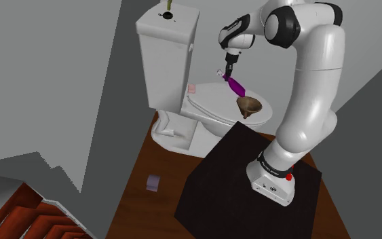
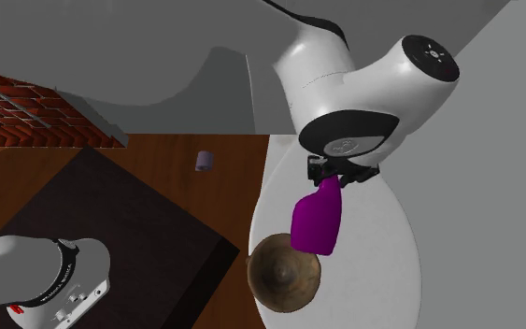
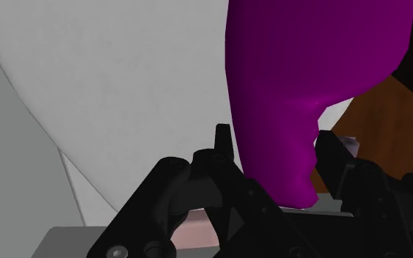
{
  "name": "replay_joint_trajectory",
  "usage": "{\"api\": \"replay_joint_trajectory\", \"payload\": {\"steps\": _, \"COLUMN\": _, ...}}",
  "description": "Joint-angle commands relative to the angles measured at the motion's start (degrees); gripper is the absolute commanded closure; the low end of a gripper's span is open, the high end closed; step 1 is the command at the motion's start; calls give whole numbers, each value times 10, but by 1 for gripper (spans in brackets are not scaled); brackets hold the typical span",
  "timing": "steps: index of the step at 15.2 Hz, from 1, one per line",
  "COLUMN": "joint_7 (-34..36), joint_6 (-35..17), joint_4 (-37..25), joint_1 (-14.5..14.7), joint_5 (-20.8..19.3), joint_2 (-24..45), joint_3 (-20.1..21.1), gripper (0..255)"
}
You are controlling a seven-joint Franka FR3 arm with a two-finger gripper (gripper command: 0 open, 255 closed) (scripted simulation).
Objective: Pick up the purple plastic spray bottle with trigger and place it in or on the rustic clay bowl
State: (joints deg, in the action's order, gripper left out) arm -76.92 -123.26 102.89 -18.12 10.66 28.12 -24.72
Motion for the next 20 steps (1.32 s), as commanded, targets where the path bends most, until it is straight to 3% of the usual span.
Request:
{"api": "replay_joint_trajectory", "payload": {"steps": 1, "joint_7": -13, "joint_6": -17, "joint_4": 50, "joint_1": -1, "joint_5": -10, "joint_2": -34, "joint_3": -11, "gripper": 255}}
{"api": "replay_joint_trajectory", "payload": {"steps": 12, "joint_7": -71, "joint_6": -96, "joint_4": 276, "joint_1": -24, "joint_5": -94, "joint_2": -201, "joint_3": -81, "gripper": 255}}
{"api": "replay_joint_trajectory", "payload": {"steps": 20, "joint_7": -98, "joint_6": -153, "joint_4": 286, "joint_1": -35, "joint_5": -53, "joint_2": -146, "joint_3": -67, "gripper": 255}}
